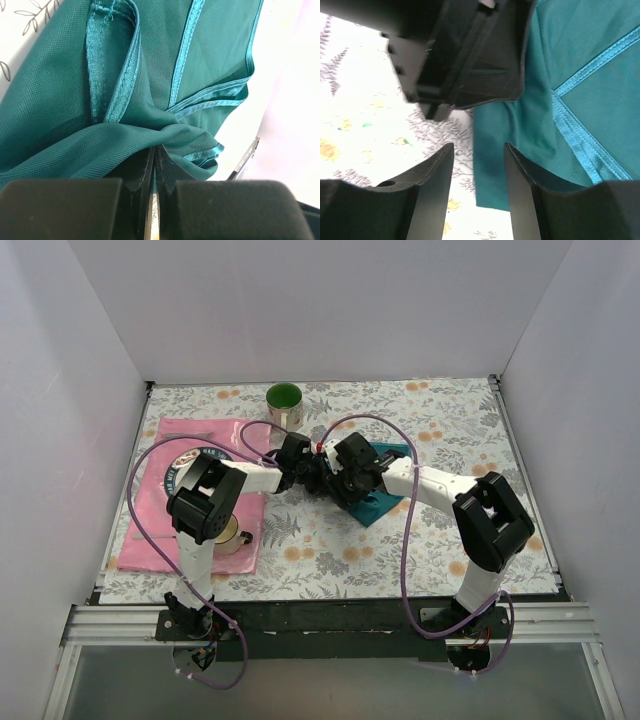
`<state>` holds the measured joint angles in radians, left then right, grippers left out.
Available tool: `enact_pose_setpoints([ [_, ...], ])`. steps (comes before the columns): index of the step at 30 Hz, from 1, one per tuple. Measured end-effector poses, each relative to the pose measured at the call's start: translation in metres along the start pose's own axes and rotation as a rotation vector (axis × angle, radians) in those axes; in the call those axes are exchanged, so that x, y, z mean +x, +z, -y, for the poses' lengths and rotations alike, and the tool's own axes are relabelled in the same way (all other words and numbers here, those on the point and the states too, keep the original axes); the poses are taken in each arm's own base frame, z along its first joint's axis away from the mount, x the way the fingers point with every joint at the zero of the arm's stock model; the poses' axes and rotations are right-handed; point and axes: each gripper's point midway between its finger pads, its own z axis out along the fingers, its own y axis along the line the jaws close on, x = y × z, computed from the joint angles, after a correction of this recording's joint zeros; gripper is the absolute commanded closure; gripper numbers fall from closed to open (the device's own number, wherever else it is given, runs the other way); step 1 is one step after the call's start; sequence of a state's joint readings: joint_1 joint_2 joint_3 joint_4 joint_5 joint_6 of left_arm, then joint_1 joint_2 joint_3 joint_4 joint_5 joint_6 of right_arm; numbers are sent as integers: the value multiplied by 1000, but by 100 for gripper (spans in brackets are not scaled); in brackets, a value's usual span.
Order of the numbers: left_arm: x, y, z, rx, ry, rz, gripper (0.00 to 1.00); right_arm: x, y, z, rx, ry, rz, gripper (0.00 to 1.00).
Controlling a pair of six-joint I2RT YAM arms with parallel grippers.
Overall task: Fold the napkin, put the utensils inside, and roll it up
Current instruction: Roll the napkin with the utensil
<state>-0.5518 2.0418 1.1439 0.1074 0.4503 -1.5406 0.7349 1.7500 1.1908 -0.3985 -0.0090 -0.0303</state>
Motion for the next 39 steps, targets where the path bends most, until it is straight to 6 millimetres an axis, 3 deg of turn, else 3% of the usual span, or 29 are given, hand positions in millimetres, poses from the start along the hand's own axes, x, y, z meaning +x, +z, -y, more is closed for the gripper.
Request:
enact_pose_setpoints([
  [11, 0, 0, -1, 14, -12, -21, 100, 17, 26, 5, 26, -24, -70, 52],
  [17, -1, -1, -2, 16, -17, -23, 100, 16, 32, 8, 66, -7, -47, 54],
  [31, -5, -6, -5, 14, -41, -38, 100, 13, 36, 9, 259, -4, 66, 94],
  [33, -8, -7, -6, -5, -34, -37, 97, 11, 37, 8, 253, 2, 82, 99],
  [39, -32, -13, -5, -80, 11, 19, 69, 3, 42, -3, 158, 41, 123, 99],
])
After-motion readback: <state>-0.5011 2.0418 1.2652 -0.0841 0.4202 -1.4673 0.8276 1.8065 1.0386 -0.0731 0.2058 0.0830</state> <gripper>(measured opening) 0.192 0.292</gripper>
